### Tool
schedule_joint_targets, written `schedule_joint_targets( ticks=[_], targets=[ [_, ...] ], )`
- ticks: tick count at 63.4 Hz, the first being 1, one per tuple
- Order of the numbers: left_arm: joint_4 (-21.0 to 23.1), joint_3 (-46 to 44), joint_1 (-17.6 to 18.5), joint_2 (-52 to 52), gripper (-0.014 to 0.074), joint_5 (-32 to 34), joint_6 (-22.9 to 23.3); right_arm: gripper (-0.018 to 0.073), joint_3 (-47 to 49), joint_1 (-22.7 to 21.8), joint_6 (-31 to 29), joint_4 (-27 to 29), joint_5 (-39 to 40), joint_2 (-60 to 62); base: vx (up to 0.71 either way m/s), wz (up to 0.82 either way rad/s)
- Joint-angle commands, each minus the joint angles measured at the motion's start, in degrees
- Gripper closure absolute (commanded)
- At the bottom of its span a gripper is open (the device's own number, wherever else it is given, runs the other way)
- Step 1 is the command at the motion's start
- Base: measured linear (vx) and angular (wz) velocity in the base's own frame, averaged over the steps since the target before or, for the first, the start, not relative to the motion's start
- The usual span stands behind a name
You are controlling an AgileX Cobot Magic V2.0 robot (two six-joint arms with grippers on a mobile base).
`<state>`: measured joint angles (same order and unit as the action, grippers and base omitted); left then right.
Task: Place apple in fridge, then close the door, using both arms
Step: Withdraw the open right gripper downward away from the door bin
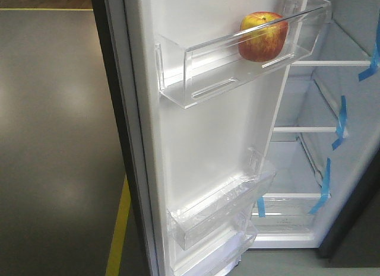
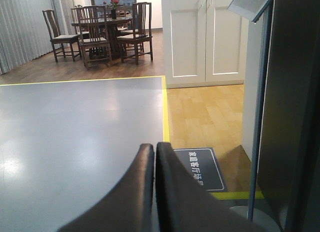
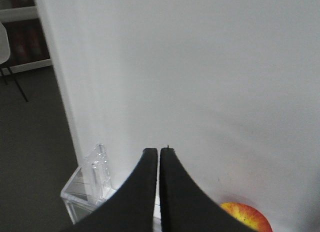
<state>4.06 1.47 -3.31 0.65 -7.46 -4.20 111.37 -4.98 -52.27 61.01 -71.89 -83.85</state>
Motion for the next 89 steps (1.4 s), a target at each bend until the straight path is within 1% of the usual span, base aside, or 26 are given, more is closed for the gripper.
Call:
schedule_joint_targets(
  ticks=[1, 9, 14, 22, 28, 33, 40, 44, 48, 50, 54, 58, 62, 66, 71, 74, 76, 83, 89],
  targets=[
    [1.66, 1.23, -0.07, 0.80, 0.0603, 5.68, 1.42, 0.0564, -3.34, -0.16, -1.86, 1.13, 2.73, 6.77, 0.00, 0.00],
    [5.39, 1.23, -0.07, 0.80, 0.0603, 7.79, 4.66, 0.0564, -15.64, -0.16, -4.42, 1.80, 6.23, 15.07, 0.00, 0.00],
    [7.65, 1.23, -0.07, 0.80, 0.0603, 10.10, 6.87, 0.0564, -26.90, -0.16, -6.80, 2.78, 9.25, 21.01, 0.00, 0.00],
    [11.43, 1.23, -0.07, 0.80, 0.0603, 13.53, 11.64, 0.0564, -45.43, -0.16, -8.07, 2.39, 18.39, 31.79, 0.00, 0.00],
    [14.13, 1.23, -0.07, 0.80, 0.0603, 15.39, 15.23, 0.0564, -56.66, -0.16, -8.62, 2.13, 23.63, 39.53, 0.00, 0.00],
    [17.35, 1.23, -0.07, 0.80, 0.0603, 17.45, 20.64, 0.0564, -64.94, -0.16, -8.88, 2.08, 26.33, 44.88, 0.00, 0.00],
    [23.27, 1.23, -0.07, 0.80, 0.0603, 19.40, 29.33, 0.0564, -72.14, -0.16, -7.55, 2.14, 26.96, 51.03, 0.00, 0.00],
    [25.14, 1.23, -0.07, 0.80, 0.0603, 19.59, 33.56, 0.0564, -75.36, -0.16, -6.03, 2.14, 26.97, 53.77, 0.00, 0.00],
    [26.13, 1.23, -0.07, 0.80, 0.0603, 19.59, 35.96, 0.0564, -77.33, -0.16, -4.81, 2.14, 26.96, 55.96, 0.00, 0.00],
    [26.13, 1.23, -0.07, 0.80, 0.0603, 19.67, 36.72, 0.0564, -77.97, -0.16, -4.25, 2.14, 26.96, 56.95, 0.00, 0.00],
    [26.13, 1.23, -0.07, 0.80, 0.0603, 19.83, 36.76, 0.0564, -78.91, -0.16, -3.47, 1.92, 26.78, 58.34, 0.00, 0.00],
    [26.26, 1.02, -0.07, 0.80, 0.0603, 20.39, 38.93, 0.0564, -79.25, -0.16, -3.02, 1.67, 26.58, 59.21, 0.00, 0.00],
    [26.63, 0.74, -0.07, 0.80, 0.0603, 21.40, 44.16, 0.0564, -79.25, -0.16, -2.97, 1.53, 26.52, 59.78, 0.00, 0.00],
    [26.56, -0.39, -0.07, 0.80, 0.0603, 21.29, 50.90, 0.0564, -79.25, -0.16, -2.94, 1.48, 26.46, 60.06, 0.00, 0.00],
    [26.28, -3.26, -0.07, 0.80, 0.0603, 21.05, 56.33, 0.0564, -79.25, -0.16, -2.89, 2.10, 25.19, 60.06, 0.00, 0.00],
    [25.11, -5.95, -0.07, 0.80, 0.0603, 21.05, 58.80, 0.0564, -79.25, -0.16, -2.58, 3.05, 24.07, 60.06, 0.00, 0.00],
    [24.00, -7.69, -0.07, 0.80, 0.0603, 20.93, 59.33, 0.0564, -79.25, -0.16, -2.14, 3.86, 23.12, 60.06, 0.00, 0.00],
    [17.87, -15.52, -0.07, -0.55, 0.0603, 20.00, 59.60, 0.0563, -79.25, -0.16, -0.67, 5.55, 21.58, 60.06, 0.00, 0.00],
    [12.75, -22.21, -0.07, -4.61, 0.0603, 16.54, 59.60, 0.0563, -79.25, -0.16, -0.50, 5.86, 21.19, 60.06, 0.00, 0.00]
  ],
)
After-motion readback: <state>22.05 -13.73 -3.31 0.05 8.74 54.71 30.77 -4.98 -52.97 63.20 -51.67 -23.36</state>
